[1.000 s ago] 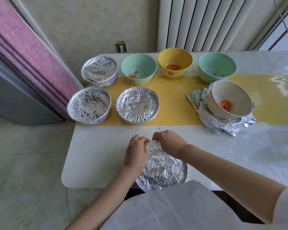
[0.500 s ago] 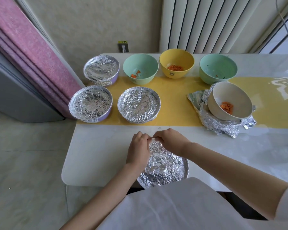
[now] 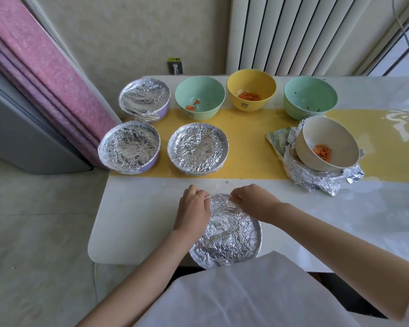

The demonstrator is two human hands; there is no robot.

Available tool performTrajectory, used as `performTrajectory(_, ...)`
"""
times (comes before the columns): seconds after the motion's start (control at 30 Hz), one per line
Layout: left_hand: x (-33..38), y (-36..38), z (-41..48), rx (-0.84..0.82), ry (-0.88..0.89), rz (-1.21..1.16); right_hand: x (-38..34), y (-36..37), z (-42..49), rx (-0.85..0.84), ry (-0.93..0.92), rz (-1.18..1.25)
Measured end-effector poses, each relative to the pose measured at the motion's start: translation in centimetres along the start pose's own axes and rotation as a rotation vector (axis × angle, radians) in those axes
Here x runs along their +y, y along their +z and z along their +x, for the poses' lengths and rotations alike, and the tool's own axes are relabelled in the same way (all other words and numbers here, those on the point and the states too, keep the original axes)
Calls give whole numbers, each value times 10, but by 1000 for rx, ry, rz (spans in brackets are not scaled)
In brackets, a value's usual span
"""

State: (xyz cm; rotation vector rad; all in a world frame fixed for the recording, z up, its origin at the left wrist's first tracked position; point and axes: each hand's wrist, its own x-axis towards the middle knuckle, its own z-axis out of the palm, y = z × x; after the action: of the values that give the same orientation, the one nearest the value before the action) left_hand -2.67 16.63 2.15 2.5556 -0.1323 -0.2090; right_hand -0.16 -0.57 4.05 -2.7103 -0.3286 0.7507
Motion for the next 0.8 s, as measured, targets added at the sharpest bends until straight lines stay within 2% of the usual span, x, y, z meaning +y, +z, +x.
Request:
performTrajectory(0.1, 1, 2, 1, 13, 0, -60, -6, -6, 2, -50, -29, -24)
performTrajectory(0.37, 9, -2, 2, 43, 57, -92, -3, -10, -1, 11, -94, 74)
performTrajectory(0.53, 19, 0, 2, 82, 107, -98, -1, -19, -3, 21, -108, -51)
performTrajectory(0.73, 23, -1, 0, 130, 146, -108, 5, -13, -8, 148, -198, 126)
performTrajectory(0.8, 26, -1, -2, 120, 161, -106, 12, -9, -8, 174, -240, 110)
